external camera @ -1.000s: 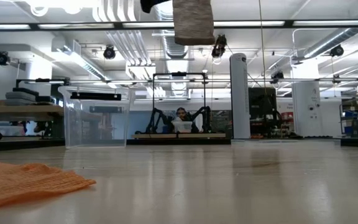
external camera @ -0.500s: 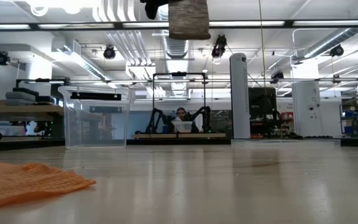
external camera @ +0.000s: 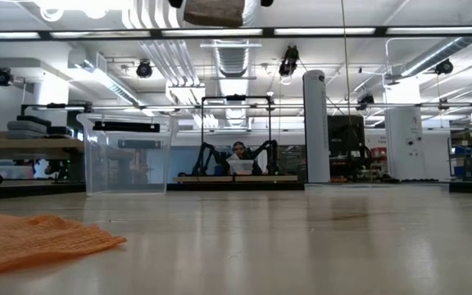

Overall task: Roll bandage
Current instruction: Roll the brown bandage

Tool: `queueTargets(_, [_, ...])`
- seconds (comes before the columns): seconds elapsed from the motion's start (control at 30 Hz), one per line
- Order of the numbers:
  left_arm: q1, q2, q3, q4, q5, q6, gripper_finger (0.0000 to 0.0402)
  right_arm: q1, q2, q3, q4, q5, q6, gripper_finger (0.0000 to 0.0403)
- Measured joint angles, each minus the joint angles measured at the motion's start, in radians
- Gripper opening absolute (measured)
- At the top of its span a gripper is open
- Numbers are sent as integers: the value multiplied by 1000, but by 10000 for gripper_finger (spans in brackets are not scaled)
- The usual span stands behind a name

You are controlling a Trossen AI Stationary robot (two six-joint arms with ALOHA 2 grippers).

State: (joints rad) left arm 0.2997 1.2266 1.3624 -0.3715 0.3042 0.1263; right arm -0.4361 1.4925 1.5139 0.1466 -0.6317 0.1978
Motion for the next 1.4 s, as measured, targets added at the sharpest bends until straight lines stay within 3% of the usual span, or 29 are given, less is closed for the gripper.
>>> queueTargets(0.3, [-9, 35, -43, 94, 35, 20, 2, 16, 0, 0, 67, 31, 9, 125])
queueTargets(0.47, [-7, 26, -37, 88, -34, 22, 25, 19, 0, 0, 41, 31, -21, 122])
queueTargets(1.17, [15, -2, 81, 102, -79, -44, 245, 29, 0, -1, -7, 17, -115, 124])
queueTargets(1.4, [16, 48, 82, 158, -63, -96, 282, 33, 0, -1, -36, -49, -144, 117])
